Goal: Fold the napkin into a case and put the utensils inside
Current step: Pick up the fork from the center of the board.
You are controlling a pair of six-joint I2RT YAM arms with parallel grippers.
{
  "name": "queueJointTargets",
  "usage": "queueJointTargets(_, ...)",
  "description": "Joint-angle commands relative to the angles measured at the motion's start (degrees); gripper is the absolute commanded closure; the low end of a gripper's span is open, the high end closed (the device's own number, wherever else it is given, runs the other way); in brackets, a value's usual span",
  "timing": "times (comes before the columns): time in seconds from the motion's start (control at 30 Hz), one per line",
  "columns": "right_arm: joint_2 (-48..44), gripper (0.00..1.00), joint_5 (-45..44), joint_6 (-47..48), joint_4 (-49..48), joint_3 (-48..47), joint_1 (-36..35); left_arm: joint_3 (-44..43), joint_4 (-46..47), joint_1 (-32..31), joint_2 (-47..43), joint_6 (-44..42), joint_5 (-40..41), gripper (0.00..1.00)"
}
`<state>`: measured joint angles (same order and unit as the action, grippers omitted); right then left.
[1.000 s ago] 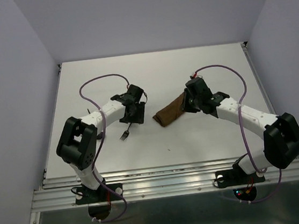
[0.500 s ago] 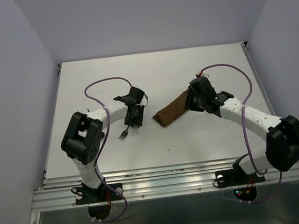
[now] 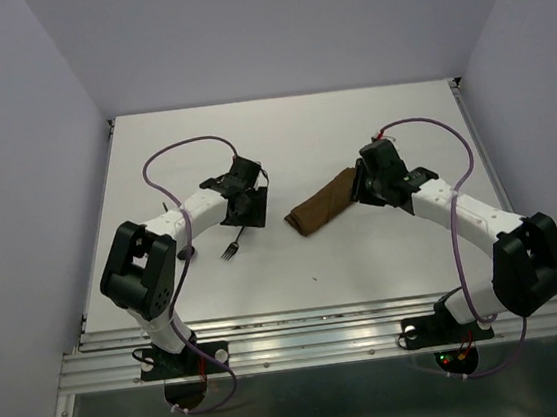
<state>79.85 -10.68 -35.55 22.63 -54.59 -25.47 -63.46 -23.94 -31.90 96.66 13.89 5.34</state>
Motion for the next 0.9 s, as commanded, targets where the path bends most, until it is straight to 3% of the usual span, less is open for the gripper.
queueJointTargets(0.0, 0.0, 0.53, 0.0, 0.6, 0.1, -0.3, 0.1, -0.3, -0.8, 2.1, -2.2, 0.1, 2.8, 0.27)
queueJointTargets(0.2, 0.1, 0.53, -0.1, 0.7, 0.1, -0.1, 0.1, 2.1, 1.2, 4.3, 0.8, -0.4, 1.7, 0.27)
queueJointTargets(0.37, 0.1, 0.53, -0.4, 0.4, 0.1, 0.3, 0.8, 1.9, 1.1, 4.5, 5.4, -0.8, 0.1, 0.38)
queueJointTargets(0.5, 0.5, 0.52, 4.4, -0.3, 0.0, 1.0, 8.2, 2.0, 0.4, 4.6, 7.9, -1.0, -1.5, 0.49)
queueJointTargets(0.6, 3.3, 0.52, 4.8, 0.5, -0.2, -0.2, 11.6, 2.2, 0.6, 4.5, 8.8, -1.0, -2.2, 0.62)
queueJointTargets(0.63, 4.3, 0.52, 5.0, 0.7, -0.1, -0.8, 13.6, 2.2, 0.5, 4.6, 8.7, -1.0, -2.6, 0.75)
queueJointTargets(0.73, 9.6, 0.53, 5.6, 1.4, -0.1, -4.4, 15.9, 1.8, 0.7, 4.5, 7.8, -1.1, -4.2, 1.0)
queueJointTargets(0.87, 17.4, 0.53, 4.9, 1.9, 0.0, -10.8, 16.7, 0.4, 0.3, 4.3, 4.8, -0.8, -4.9, 1.0)
